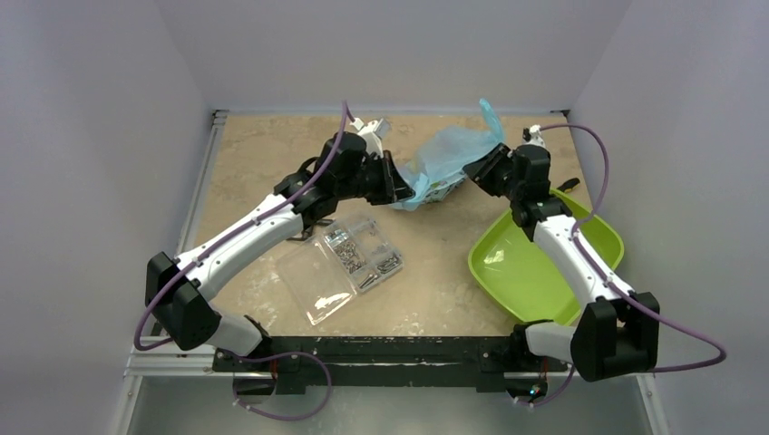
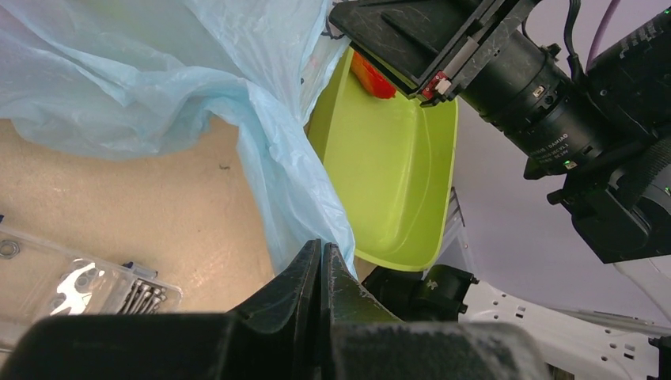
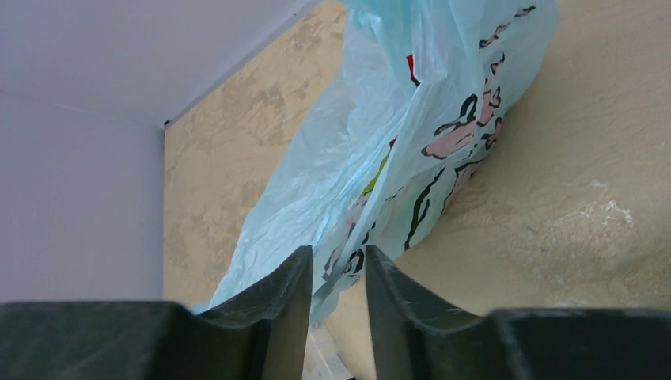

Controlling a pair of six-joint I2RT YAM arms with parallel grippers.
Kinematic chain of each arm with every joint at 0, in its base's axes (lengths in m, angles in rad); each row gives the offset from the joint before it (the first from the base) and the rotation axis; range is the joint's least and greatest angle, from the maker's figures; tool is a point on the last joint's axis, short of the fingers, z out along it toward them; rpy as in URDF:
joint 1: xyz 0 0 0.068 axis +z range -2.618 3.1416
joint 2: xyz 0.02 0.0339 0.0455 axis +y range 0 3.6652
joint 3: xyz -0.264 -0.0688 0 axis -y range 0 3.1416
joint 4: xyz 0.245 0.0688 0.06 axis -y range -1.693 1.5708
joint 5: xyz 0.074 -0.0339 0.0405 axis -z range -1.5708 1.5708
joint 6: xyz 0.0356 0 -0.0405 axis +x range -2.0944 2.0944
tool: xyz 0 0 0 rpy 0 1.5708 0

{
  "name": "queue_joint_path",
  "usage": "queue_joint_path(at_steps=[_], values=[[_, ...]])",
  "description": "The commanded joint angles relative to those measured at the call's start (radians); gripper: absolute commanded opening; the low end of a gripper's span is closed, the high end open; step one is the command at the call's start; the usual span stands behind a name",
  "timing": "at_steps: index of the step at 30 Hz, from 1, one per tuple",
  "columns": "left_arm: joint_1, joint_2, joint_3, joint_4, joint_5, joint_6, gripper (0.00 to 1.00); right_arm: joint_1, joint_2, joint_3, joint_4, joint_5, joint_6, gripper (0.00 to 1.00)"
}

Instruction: Take the fake fruits out of the plastic bag

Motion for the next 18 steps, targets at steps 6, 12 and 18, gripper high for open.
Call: queue_joint_path(at_steps=[6,12,18], values=[[-0.018,0.000,0.087,-0.097,-0.051,0.104,0.07,0.009,0.009,-0.058,0.133,-0.068,-0.071,0.00],[-0.025,0.009,0.204,-0.200,-0.140,0.271,0.57,0.008,-0.020,-0.120,0.224,-0.135,-0.115,0.00],[-0.052,0.082,0.324,-0.150,-0.205,0.479,0.77,0.009,-0.029,-0.108,0.217,-0.147,-0.150,0.00]])
